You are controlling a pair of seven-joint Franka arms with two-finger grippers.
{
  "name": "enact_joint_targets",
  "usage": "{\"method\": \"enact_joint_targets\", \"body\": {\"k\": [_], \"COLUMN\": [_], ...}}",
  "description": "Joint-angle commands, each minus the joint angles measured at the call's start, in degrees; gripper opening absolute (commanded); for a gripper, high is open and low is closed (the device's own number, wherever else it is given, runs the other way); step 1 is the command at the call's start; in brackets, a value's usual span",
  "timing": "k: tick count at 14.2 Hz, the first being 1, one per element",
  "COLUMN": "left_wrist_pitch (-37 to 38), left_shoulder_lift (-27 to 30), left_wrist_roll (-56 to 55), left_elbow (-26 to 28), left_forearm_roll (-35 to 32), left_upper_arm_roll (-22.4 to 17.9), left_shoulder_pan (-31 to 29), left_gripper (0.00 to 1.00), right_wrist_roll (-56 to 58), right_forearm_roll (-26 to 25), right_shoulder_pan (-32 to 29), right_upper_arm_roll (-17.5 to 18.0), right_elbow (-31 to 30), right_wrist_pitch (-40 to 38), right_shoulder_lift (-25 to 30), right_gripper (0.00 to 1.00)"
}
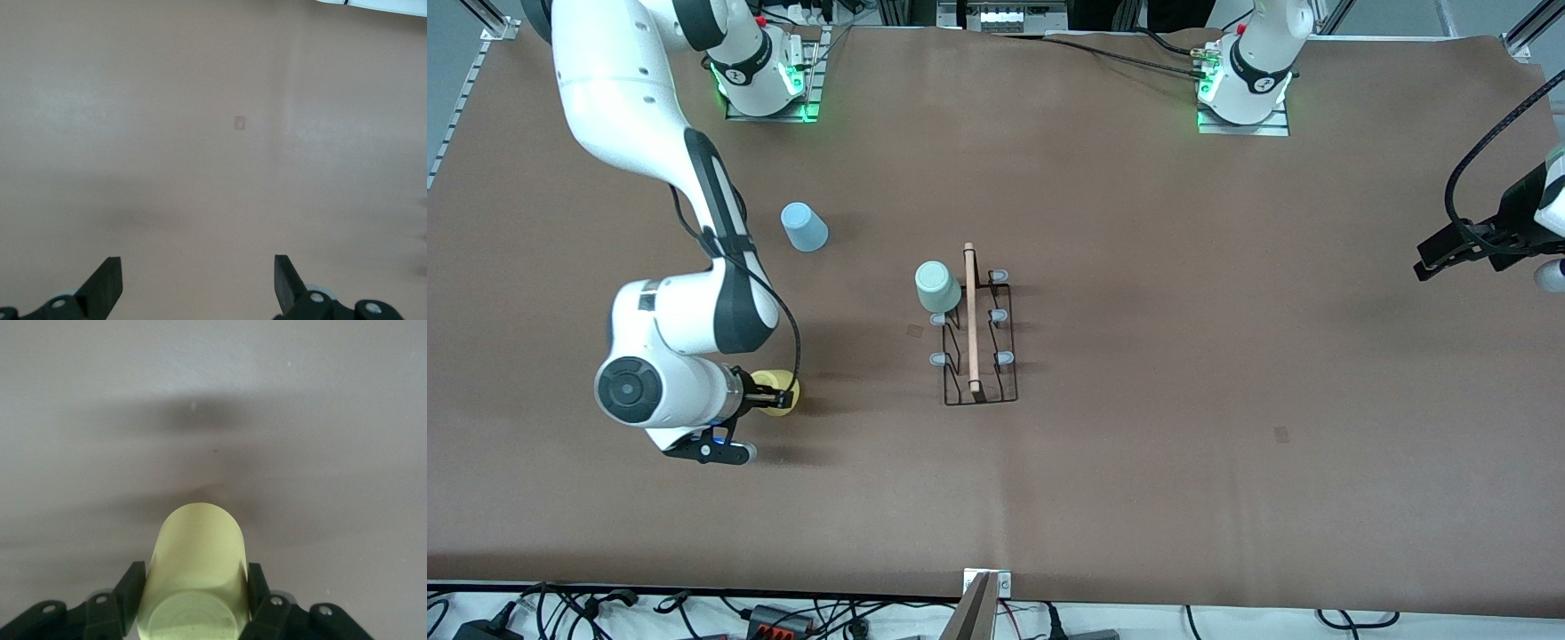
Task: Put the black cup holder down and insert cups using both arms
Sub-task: 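Carry the yellow cup with the right gripper onto a rack peg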
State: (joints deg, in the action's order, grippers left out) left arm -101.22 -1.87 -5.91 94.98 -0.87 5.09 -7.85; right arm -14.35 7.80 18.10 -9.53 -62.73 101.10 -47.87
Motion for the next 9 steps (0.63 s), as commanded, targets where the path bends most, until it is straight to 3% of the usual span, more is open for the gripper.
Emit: {"method": "enact_joint_targets", "body": {"k": [1, 6, 9], "left_wrist_pitch": [0.32, 0.32, 0.32], "left_shoulder_lift": [0.56, 0.56, 0.56], "left_wrist_roll": [1.16, 1.16, 1.16], "left_elbow": [0.47, 0.47, 0.47], "left_forearm_roll": [1.22, 1.22, 1.22], "left_upper_arm_roll": [-0.52, -0.52, -0.52], "left_shoulder_pan": [0.12, 0.12, 0.12], "left_gripper": [1.0, 1.0, 1.0], "right_wrist_roll": [0.29, -10.23, -18.5], "right_forearm_roll": [-0.25, -0.25, -0.25], "right_shoulder_pan": [0.53, 0.79, 0.88], "right_upper_arm_roll": [2.83, 12.75, 16.98], "right_elbow": [5.16, 5.78, 5.78], "right_wrist_pitch": [-3.54, 2.51, 7.61], "right_shoulder_lift": [0.66, 1.64, 1.64], "right_gripper": [0.21, 0.21, 0.21]}}
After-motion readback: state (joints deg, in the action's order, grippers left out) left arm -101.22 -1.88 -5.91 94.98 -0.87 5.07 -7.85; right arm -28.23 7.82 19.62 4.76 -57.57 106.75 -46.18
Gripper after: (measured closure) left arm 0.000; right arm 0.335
